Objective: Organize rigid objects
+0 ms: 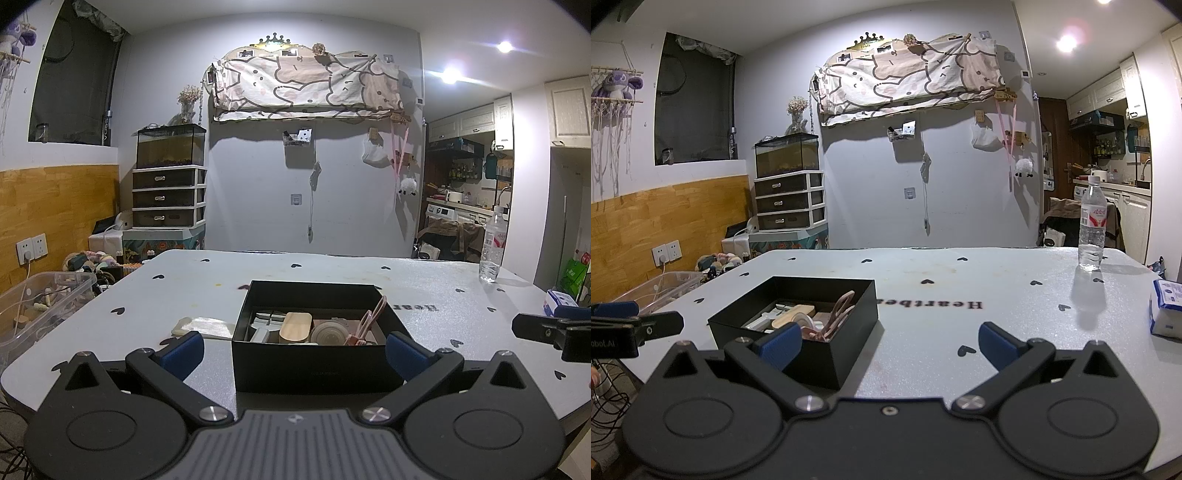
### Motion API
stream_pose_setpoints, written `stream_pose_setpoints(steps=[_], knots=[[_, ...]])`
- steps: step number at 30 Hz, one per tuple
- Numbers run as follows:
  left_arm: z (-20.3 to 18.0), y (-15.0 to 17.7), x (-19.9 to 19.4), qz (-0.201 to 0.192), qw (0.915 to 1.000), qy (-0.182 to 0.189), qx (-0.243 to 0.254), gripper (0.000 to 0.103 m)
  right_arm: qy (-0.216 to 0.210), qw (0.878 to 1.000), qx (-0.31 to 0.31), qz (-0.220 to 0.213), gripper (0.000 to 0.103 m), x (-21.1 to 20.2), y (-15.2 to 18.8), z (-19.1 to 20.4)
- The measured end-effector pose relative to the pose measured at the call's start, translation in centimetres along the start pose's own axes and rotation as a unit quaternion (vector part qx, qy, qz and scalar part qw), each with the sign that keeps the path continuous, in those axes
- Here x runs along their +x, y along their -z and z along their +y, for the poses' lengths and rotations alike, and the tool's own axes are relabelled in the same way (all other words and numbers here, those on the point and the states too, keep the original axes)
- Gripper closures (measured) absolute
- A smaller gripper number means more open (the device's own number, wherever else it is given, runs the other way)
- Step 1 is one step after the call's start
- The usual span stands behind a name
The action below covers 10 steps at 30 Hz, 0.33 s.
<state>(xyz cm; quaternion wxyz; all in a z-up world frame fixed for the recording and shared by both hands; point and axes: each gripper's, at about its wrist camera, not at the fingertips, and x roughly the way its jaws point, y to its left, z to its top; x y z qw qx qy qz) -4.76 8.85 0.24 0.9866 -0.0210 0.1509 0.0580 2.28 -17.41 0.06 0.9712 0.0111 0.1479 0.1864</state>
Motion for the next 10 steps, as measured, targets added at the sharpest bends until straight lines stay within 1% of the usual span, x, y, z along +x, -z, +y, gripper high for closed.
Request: stream_pose_setpoints(steps=[10], knots=[[-0.10, 0.16, 0.02, 0.000, 1.0000, 0.001, 0.001, 0.000, 0.000, 1.000, 0.000, 0.000, 0.000, 0.00, -0.02, -0.02]])
